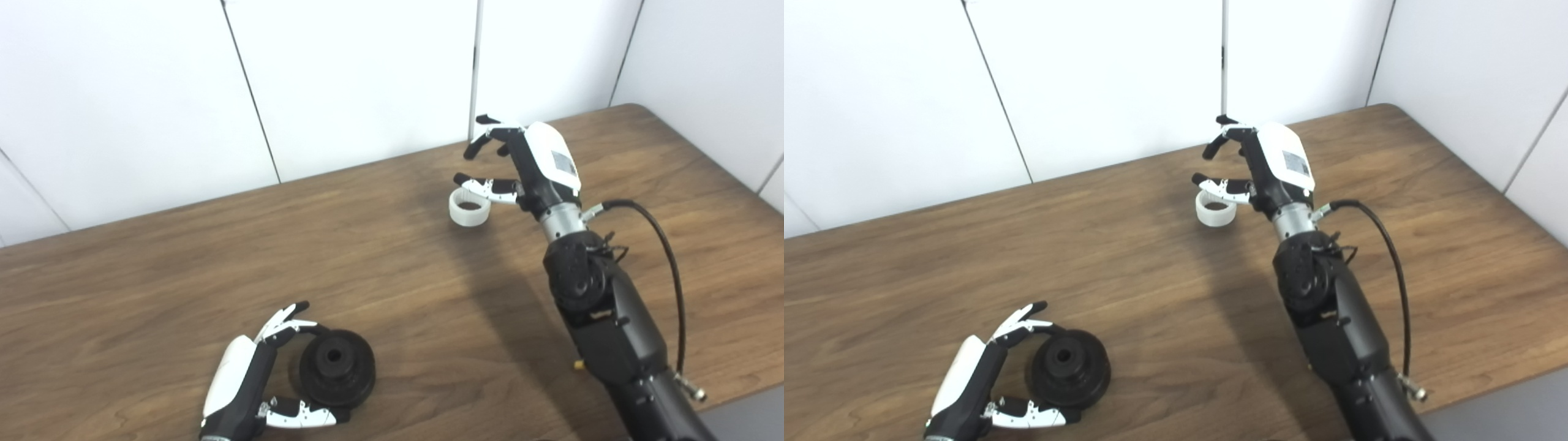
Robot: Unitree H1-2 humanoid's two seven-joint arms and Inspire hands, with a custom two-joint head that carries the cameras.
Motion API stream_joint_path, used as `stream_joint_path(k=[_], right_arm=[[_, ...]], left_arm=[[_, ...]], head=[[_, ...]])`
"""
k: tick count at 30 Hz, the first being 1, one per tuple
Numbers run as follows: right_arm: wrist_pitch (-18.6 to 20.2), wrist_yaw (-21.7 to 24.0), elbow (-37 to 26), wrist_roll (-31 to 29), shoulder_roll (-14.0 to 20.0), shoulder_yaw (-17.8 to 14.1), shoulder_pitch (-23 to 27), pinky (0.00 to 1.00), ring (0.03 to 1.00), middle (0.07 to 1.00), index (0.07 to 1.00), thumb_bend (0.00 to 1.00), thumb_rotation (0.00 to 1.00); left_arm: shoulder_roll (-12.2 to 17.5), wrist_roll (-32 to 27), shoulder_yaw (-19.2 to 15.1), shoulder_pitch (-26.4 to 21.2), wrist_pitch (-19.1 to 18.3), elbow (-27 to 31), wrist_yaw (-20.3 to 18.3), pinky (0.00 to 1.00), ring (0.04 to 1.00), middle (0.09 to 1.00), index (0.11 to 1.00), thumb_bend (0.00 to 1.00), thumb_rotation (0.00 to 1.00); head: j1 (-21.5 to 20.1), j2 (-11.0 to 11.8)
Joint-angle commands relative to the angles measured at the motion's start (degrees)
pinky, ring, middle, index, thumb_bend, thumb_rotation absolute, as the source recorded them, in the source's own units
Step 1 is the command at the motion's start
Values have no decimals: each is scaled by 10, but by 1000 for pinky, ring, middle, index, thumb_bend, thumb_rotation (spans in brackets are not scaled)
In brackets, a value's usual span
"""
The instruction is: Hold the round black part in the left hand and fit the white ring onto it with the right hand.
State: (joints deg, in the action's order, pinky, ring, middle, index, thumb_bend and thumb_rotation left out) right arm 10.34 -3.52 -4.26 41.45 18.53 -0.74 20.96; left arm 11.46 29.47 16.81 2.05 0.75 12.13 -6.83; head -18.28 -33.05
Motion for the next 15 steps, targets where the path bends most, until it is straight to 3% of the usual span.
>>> stream_joint_path(k=[1,10,15], right_arm=[[-8,-7,-2,1,15,2,39,615,778,825,717,588,354],[-2,12,36,2,52,16,64,632,788,826,723,594,382],[2,45,59,4,80,32,78,616,793,835,740,612,430]], left_arm=[[5,15,5,-4,-7,-4,-9,870,947,921,607,920,183],[10,72,22,-15,-21,-18,-12,946,976,925,615,961,206],[11,82,32,-20,-37,-16,-23,984,989,936,623,976,197]], head=[[-1,-1],[2,4],[2,3]])
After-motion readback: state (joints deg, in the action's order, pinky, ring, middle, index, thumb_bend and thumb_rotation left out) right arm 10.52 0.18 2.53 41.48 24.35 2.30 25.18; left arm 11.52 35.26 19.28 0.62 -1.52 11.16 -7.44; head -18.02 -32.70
